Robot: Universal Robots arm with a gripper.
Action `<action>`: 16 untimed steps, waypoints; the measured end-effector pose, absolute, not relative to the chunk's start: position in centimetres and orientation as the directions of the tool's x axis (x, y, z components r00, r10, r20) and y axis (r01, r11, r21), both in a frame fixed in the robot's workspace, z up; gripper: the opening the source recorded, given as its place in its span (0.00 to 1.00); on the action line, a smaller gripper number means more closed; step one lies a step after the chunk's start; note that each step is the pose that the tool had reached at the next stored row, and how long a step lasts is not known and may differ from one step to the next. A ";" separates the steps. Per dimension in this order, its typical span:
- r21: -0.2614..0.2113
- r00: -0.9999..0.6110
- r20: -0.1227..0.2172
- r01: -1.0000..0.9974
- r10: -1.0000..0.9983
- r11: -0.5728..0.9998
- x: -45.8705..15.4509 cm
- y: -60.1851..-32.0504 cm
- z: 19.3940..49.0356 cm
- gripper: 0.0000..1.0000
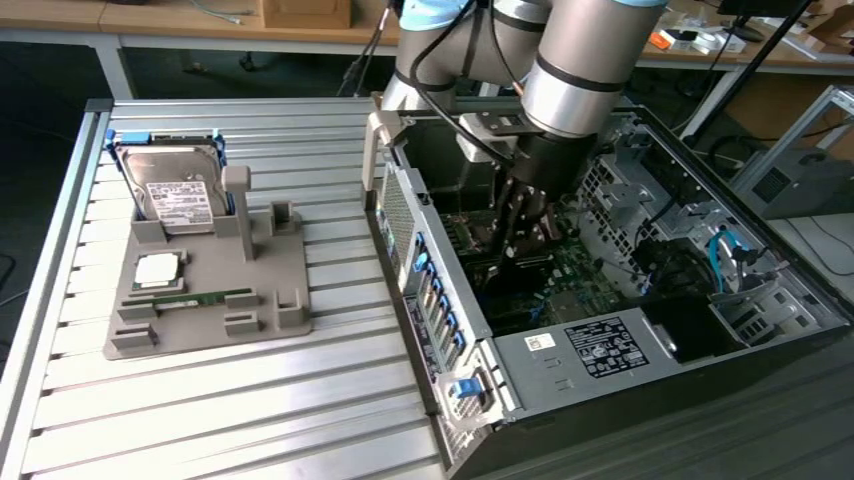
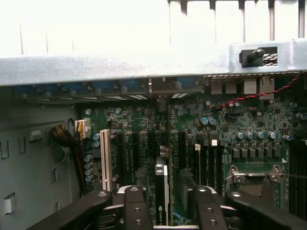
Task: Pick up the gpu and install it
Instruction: 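Insert the gpu into the slot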
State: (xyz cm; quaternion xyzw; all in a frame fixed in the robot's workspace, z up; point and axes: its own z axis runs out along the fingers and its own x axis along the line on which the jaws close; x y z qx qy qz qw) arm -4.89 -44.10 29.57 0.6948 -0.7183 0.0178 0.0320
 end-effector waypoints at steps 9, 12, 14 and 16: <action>0.038 -0.016 0.071 -0.999 -0.997 0.018 -1.7 -44.1 29.5 0.11; 0.054 -0.014 0.072 -0.998 -0.997 0.018 -0.1 -44.1 29.5 0.11; 0.065 -0.013 0.072 -0.998 -0.997 0.017 1.3 -44.1 29.5 0.11; 0.074 -0.011 0.072 -0.997 -0.997 0.016 2.5 -44.1 29.5 0.11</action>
